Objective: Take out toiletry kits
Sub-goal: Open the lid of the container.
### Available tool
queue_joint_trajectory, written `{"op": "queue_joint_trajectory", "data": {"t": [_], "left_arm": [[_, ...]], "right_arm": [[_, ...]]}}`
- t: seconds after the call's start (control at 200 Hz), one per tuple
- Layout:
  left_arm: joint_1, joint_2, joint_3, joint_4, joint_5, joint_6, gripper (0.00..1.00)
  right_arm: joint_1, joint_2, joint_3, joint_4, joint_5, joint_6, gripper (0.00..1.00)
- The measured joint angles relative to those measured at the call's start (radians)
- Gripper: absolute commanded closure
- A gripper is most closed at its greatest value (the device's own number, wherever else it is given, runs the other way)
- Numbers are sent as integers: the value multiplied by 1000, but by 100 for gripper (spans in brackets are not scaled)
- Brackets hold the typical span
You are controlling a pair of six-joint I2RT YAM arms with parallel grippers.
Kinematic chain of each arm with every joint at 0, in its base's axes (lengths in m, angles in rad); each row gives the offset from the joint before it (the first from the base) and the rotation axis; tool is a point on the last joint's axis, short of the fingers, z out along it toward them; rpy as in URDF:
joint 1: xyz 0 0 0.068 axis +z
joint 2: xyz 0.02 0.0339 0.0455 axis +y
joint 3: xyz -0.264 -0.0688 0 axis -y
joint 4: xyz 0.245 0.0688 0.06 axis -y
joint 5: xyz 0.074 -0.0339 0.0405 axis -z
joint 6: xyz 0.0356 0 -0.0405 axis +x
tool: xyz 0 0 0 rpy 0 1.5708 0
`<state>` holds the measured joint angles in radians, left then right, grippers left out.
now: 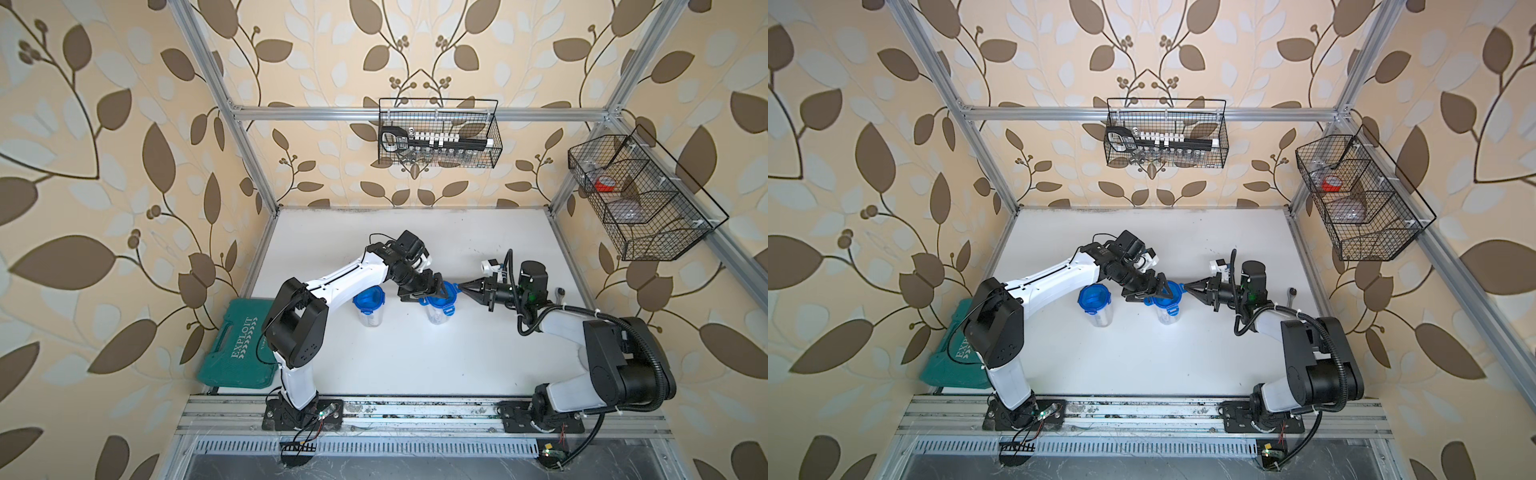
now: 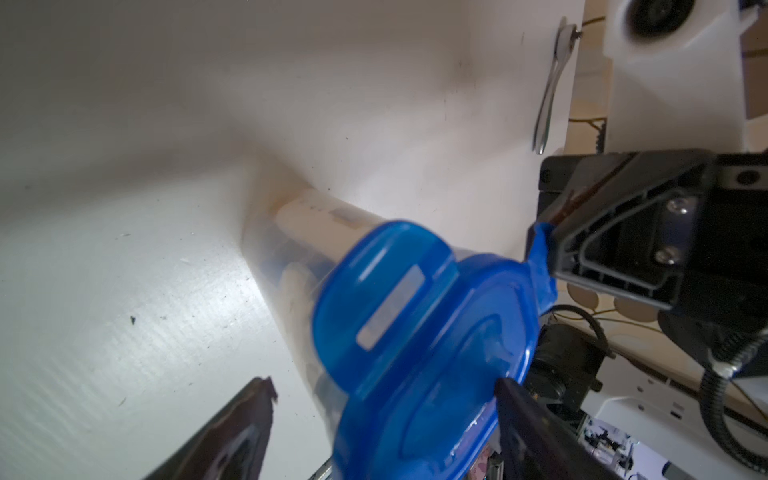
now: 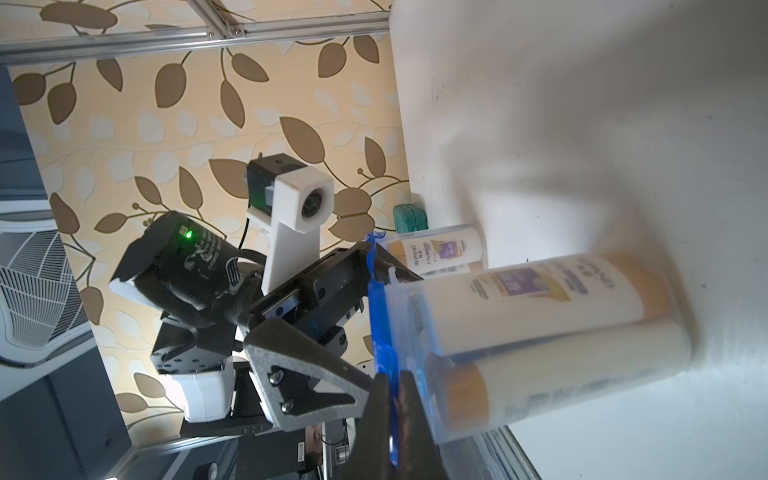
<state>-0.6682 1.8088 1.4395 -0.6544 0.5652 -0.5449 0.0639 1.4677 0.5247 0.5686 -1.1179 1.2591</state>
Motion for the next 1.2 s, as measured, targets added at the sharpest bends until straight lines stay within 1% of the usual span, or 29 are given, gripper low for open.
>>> {"op": "queue_joint_trajectory", "data": {"t": [0.095,0.22,0.41,0.5,0.725,0.905,1.0,1.045,1.1,1.115,1.14,1.2], "left_arm": [[0,0,32,-42,-27,9,1],[0,-2,76,-72,-57,16,2],[0,-24,80,-103,-108,19,1],[0,-41,76,-118,-152,19,1],[10,-90,62,-159,-262,25,1],[39,-114,60,-166,-303,33,1],[53,-136,55,-164,-323,33,1],[63,-158,43,-158,-334,32,1],[77,-184,28,-151,-336,32,1],[83,-190,24,-149,-333,30,1],[92,-199,19,-144,-328,28,1],[119,-213,10,-126,-298,19,6]], "right_arm": [[2,-31,38,-93,9,-54,100],[3,-76,76,-159,15,-95,100],[5,-102,81,-198,14,-111,100],[11,-109,81,-199,11,-111,100],[67,-119,86,-186,3,-80,100],[109,-124,114,-148,0,-14,100],[132,-154,145,-154,1,13,100],[139,-187,173,-207,5,-8,100],[143,-236,236,-342,22,-63,100],[143,-253,264,-403,35,-107,100],[143,-273,304,-480,55,-145,100],[144,-324,418,-687,127,-267,100]]}}
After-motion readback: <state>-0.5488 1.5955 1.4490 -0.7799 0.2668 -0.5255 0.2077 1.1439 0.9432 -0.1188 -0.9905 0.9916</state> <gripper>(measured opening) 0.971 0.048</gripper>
